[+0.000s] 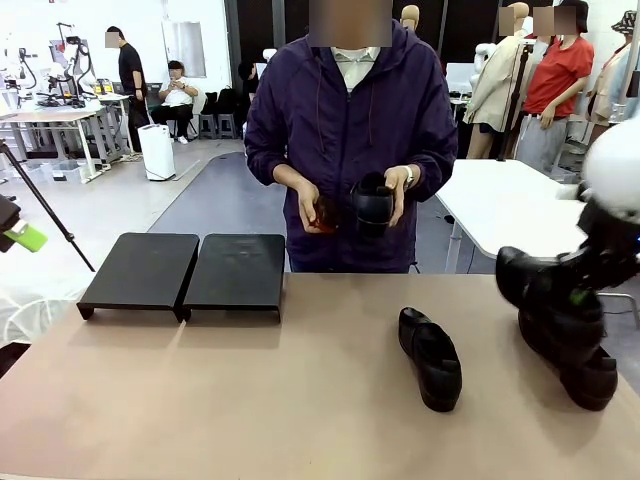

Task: Organize the shoes by placing them on the stand.
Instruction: Pick up one Shoe and place it in the middle of the table.

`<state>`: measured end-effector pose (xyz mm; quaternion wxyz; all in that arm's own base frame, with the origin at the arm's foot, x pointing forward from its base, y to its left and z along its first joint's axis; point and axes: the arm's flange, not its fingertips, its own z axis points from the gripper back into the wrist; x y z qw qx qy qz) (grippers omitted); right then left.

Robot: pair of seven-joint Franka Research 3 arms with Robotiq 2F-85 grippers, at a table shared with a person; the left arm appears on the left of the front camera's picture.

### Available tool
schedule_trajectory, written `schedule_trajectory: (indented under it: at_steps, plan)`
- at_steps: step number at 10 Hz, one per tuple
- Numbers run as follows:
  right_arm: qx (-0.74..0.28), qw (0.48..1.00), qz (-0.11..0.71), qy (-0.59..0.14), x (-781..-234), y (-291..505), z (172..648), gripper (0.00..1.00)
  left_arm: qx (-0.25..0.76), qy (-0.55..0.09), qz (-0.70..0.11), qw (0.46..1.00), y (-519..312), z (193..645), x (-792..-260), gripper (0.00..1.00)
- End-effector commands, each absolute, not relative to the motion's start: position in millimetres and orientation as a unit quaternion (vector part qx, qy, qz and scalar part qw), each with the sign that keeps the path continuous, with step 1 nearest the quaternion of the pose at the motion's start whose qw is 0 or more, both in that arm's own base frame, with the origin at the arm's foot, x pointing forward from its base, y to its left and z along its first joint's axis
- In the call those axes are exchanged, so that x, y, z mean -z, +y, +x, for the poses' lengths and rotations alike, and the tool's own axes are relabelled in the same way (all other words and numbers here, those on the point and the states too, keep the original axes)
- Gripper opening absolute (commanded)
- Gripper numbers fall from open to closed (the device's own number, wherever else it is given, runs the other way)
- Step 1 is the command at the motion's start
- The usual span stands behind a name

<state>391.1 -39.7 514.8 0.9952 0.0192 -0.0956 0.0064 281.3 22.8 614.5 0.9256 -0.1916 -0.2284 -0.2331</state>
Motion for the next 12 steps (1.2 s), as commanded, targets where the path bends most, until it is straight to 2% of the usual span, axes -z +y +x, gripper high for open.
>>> schedule_trajectory:
  at_steps: [1,2,3,5,6,10,12]
  plan:
    - [-0.013,0.995,0.019,-0.097,-513,-46,356,0.00,0.239,-0.228,-0.193,0.924,25,281,-616,1.00]
    - [0.023,0.992,0.011,-0.125,-504,-51,352,0.00,0.239,-0.228,-0.193,0.924,25,281,-616,1.00]
    - [-0.006,0.995,0.024,-0.097,-528,-43,368,0.00,0.239,-0.228,-0.193,0.924,25,281,-616,1.00]
    - [-0.006,0.995,0.024,-0.097,-528,-43,368,0.00,0.239,-0.228,-0.193,0.924,25,281,-616,1.00]
    - [0.000,0.995,0.026,-0.096,-519,-45,353,0.00,0.239,-0.228,-0.193,0.924,25,281,-616,1.00]
    - [0.021,0.993,-0.032,-0.116,-529,90,349,0.00,0.239,-0.228,-0.193,0.924,25,281,-616,1.00]
    - [-0.020,0.992,-0.052,-0.113,-525,135,331,0.00,0.239,-0.228,-0.193,0.924,25,281,-616,1.00]
